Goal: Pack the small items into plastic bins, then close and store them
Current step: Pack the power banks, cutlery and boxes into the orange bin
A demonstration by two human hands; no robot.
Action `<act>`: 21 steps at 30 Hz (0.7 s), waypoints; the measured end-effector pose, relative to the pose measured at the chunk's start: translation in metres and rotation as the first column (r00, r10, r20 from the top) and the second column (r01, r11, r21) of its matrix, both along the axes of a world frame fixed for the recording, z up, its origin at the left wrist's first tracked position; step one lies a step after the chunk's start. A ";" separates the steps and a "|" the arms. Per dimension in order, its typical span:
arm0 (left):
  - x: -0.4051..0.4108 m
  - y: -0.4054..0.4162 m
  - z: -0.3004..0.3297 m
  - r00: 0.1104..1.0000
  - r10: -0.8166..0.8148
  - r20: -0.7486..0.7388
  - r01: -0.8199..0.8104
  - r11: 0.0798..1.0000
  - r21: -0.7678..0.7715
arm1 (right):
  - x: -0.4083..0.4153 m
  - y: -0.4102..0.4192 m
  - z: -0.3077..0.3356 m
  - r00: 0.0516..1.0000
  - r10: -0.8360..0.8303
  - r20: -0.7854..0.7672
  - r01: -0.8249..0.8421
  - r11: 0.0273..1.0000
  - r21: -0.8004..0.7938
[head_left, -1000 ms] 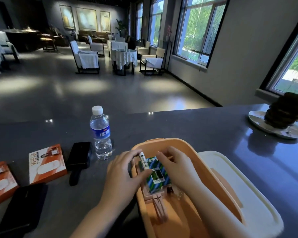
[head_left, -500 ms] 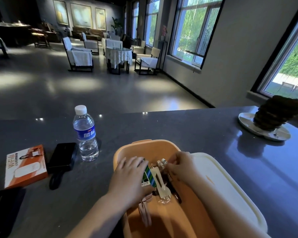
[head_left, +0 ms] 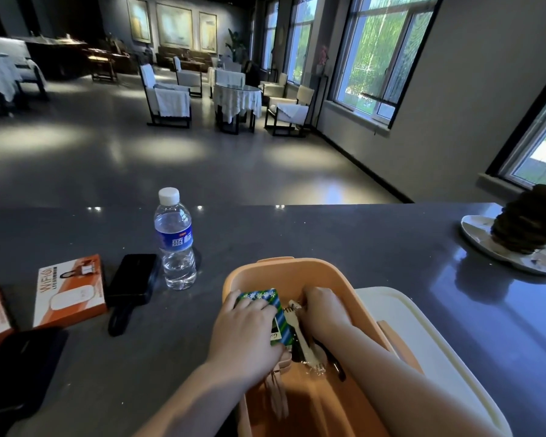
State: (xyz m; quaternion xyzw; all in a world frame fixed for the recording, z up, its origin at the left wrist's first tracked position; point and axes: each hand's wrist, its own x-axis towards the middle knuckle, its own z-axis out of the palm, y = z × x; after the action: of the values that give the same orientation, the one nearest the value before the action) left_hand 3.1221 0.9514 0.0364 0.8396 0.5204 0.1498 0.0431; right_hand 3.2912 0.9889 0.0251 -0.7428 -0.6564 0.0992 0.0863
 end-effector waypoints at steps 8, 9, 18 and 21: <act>0.001 0.000 0.000 0.995 0.003 0.104 -0.004 1.000 0.013 | 0.004 -0.004 0.004 0.998 -0.024 -0.050 0.025 0.999 0.033; 0.000 0.000 0.003 0.991 0.005 0.134 -0.007 1.000 0.013 | 0.002 -0.006 0.008 0.999 -0.021 -0.041 0.022 0.999 0.040; -0.064 -0.043 -0.006 0.790 0.068 0.609 -0.060 0.998 -0.033 | -0.047 -0.057 0.054 0.940 0.114 -0.322 -0.018 0.958 0.286; -0.113 -0.058 -0.020 0.735 0.196 0.649 -0.190 0.979 -0.079 | -0.095 -0.077 0.064 0.878 0.233 -0.419 -0.085 0.935 0.343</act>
State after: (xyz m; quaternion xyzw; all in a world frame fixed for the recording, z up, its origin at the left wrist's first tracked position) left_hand 3.0093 0.8938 0.0168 0.6757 0.5572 0.4349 0.2092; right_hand 3.1964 0.9121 0.0894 -0.6185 -0.6848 0.1706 0.3454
